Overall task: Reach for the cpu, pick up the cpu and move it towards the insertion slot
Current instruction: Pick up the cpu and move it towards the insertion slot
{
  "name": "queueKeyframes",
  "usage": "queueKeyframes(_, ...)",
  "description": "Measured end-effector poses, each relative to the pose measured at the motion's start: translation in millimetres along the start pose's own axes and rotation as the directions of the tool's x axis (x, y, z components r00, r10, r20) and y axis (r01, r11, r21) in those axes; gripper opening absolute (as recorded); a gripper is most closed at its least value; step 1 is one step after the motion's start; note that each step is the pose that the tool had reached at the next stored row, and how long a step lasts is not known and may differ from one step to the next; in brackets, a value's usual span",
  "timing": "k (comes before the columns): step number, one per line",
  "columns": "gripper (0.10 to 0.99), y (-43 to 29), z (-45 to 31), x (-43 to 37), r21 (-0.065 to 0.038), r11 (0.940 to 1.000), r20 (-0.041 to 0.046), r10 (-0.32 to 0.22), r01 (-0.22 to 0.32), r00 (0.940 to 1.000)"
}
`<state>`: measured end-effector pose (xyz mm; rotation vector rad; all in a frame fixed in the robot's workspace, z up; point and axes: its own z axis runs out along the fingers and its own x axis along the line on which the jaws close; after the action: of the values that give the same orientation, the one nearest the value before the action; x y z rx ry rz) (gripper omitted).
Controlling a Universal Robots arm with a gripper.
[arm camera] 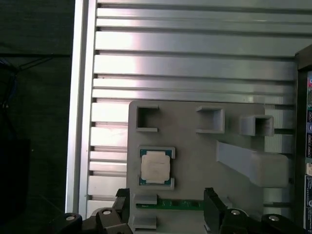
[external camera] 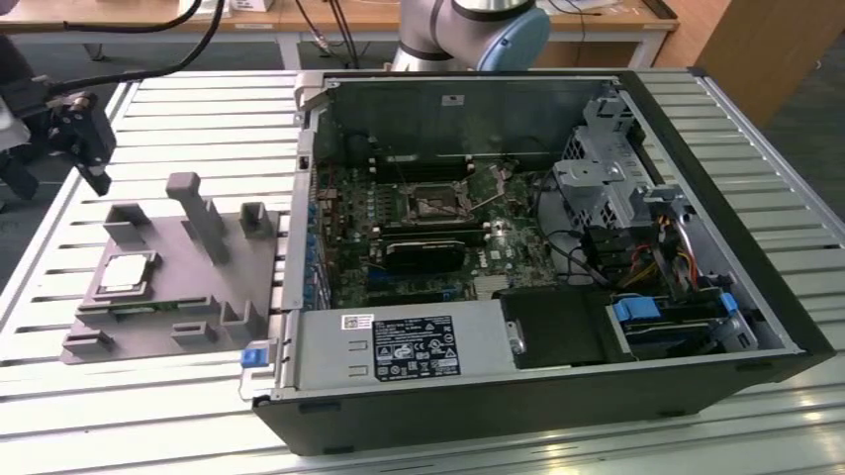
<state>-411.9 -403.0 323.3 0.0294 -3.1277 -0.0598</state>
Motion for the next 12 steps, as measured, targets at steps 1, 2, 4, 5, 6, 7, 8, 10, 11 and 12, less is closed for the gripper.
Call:
queueKeyframes(1, 0.706, -0.1, 1.7, 0.0, 0.000, 1.0000, -0.0006, 0.000, 0.000, 1.0000)
queueKeyframes(2, 0.706, -0.4, 3.6, 0.0, 0.000, 1.0000, -0.0007, 0.000, 0.000, 1.0000)
queueKeyframes(4, 0.706, -1.1, 7.1, 0.4, 0.000, 1.0000, -0.0011, 0.000, 0.000, 1.0000)
queueKeyframes(5, 0.706, -1.5, 8.9, 0.6, 0.000, 1.0000, -0.0013, 0.000, 0.000, 1.0000)
queueKeyframes(6, 0.706, -2.1, 10.7, 0.9, 0.000, 1.0000, -0.0017, 0.000, 0.000, 1.0000)
queueKeyframes(7, 0.706, -2.7, 12.7, 1.1, 0.000, 1.0000, -0.0019, 0.000, 0.000, 1.0000)
queueKeyframes(8, 0.706, -3.4, 14.4, 1.3, 0.000, 1.0000, -0.0022, 0.000, 0.000, 1.0000)
queueKeyframes(10, 0.706, -5.0, 17.9, 1.6, 0.000, 1.0000, -0.0025, 0.000, 0.000, 1.0000)
queueKeyframes(11, 0.706, -5.9, 19.7, 1.7, 0.000, 1.0000, -0.0024, 0.000, 0.000, 1.0000)
queueKeyframes(12, 0.706, -6.8, 21.5, 1.8, 0.000, 1.0000, -0.0024, 0.000, 0.000, 1.0000)
